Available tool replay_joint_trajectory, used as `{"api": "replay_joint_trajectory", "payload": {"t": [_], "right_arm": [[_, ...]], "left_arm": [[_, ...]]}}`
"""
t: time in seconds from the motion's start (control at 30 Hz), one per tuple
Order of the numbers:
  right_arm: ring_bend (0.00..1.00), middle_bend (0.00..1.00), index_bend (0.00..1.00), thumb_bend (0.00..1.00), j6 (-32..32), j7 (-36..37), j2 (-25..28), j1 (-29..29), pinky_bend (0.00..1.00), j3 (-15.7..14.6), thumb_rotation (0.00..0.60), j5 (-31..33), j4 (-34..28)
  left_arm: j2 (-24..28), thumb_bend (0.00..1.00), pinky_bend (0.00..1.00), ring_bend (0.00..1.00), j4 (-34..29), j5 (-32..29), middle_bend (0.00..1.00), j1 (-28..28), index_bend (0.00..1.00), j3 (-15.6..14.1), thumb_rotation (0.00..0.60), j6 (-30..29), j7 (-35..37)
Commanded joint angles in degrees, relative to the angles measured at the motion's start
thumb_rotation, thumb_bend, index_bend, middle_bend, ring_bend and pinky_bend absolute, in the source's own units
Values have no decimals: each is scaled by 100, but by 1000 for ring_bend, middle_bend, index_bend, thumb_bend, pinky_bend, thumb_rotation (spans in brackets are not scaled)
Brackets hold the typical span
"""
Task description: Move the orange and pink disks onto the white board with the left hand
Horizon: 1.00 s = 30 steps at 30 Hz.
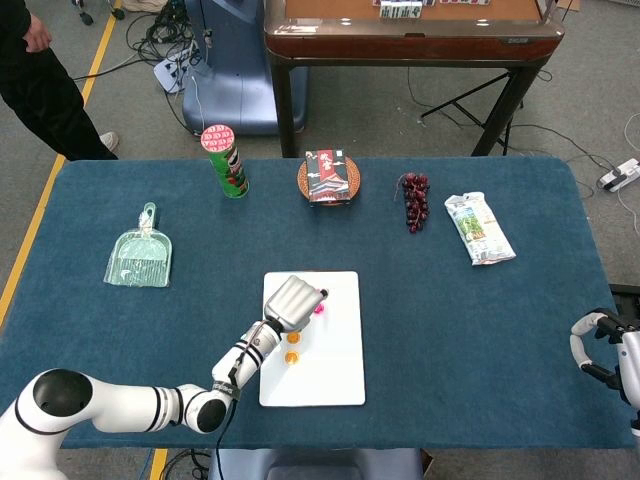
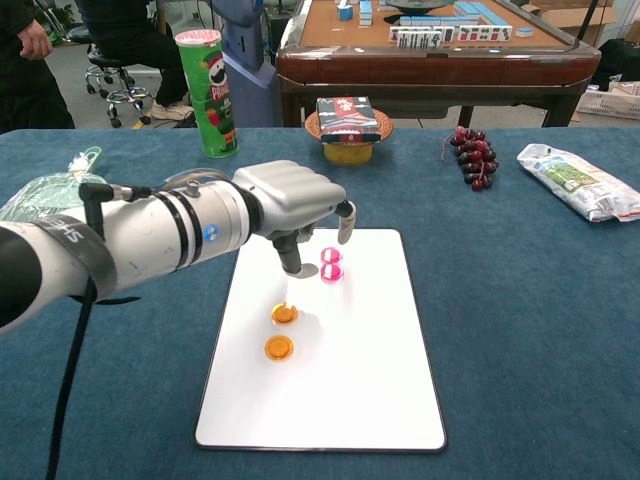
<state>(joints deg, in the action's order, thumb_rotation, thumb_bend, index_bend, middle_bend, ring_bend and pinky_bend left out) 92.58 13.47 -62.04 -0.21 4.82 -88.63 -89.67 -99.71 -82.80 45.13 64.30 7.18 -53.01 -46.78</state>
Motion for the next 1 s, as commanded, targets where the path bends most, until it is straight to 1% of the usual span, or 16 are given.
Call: {"api": "replay_joint_trajectory", "payload": {"t": [0.03,0.17,0.3,0.33,0.37,0.4,0.43,0.47,0.5,0.57,0.63,0.7,0.8,0.87,1.0], "right_arm": [[537,485,573,395,1,-6,-2,0,563,-1,600,-3,-1],[538,485,573,394,-4,-32,-9,4,563,-5,600,-9,-5],[538,485,572,395,-10,-86,-21,8,563,-2,600,1,-17],[538,485,572,395,-12,-101,-25,9,563,1,600,7,-19],[538,485,572,395,-15,-124,-32,11,563,4,600,12,-23],[538,485,572,394,-18,-144,-37,13,563,4,600,14,-28],[538,485,573,394,-22,-167,-41,15,563,2,600,13,-31],[538,485,573,394,-27,-190,-47,17,563,1,600,12,-36],[538,485,572,395,-31,-224,-57,21,563,-1,600,11,-41],[538,485,572,395,-44,-277,-71,28,563,-4,600,11,-50],[538,485,572,395,-57,-329,-90,35,563,-6,600,13,-53],[538,485,572,395,-78,-382,-107,46,563,-4,600,25,-56],[538,485,572,395,-109,-450,-127,62,563,6,600,53,-59],[538,485,572,395,-125,-494,-138,71,563,10,600,64,-63],[538,485,573,395,-150,-571,-157,92,563,21,600,79,-76]], "left_arm": [[258,340,1000,1000,-400,7,1000,-159,390,-90,600,-204,-2],[644,340,1000,1000,-908,184,1000,-426,381,-296,600,-509,47],[1115,340,1000,988,-1335,817,989,-819,356,-642,600,-1069,115],[1223,340,1000,971,-1418,943,971,-919,349,-713,600,-1195,149],[1373,340,1000,926,-1546,1062,929,-1057,337,-795,600,-1349,205],[1490,340,998,857,-1642,1135,854,-1160,323,-843,600,-1454,264],[1604,340,985,815,-1731,1200,810,-1265,318,-876,600,-1544,372],[1715,340,941,750,-1805,1251,740,-1379,314,-897,600,-1619,530],[1874,340,855,671,-1878,1306,661,-1523,313,-928,600,-1688,750],[2110,340,714,560,-1936,1399,560,-1730,311,-977,600,-1797,1041],[2342,340,602,471,-1946,1610,487,-1990,309,-1046,600,-1994,1375],[2521,340,538,421,-1882,1913,452,-2281,309,-1144,600,-2249,1734],[2716,340,473,376,-1666,2296,419,-2684,315,-1283,600,-2556,2261],[2808,340,460,366,-1462,2521,414,-2956,318,-1357,600,-2808,2491],[2840,340,456,363,-1113,2848,412,-3443,319,-1402,600,-3406,2541]]}}
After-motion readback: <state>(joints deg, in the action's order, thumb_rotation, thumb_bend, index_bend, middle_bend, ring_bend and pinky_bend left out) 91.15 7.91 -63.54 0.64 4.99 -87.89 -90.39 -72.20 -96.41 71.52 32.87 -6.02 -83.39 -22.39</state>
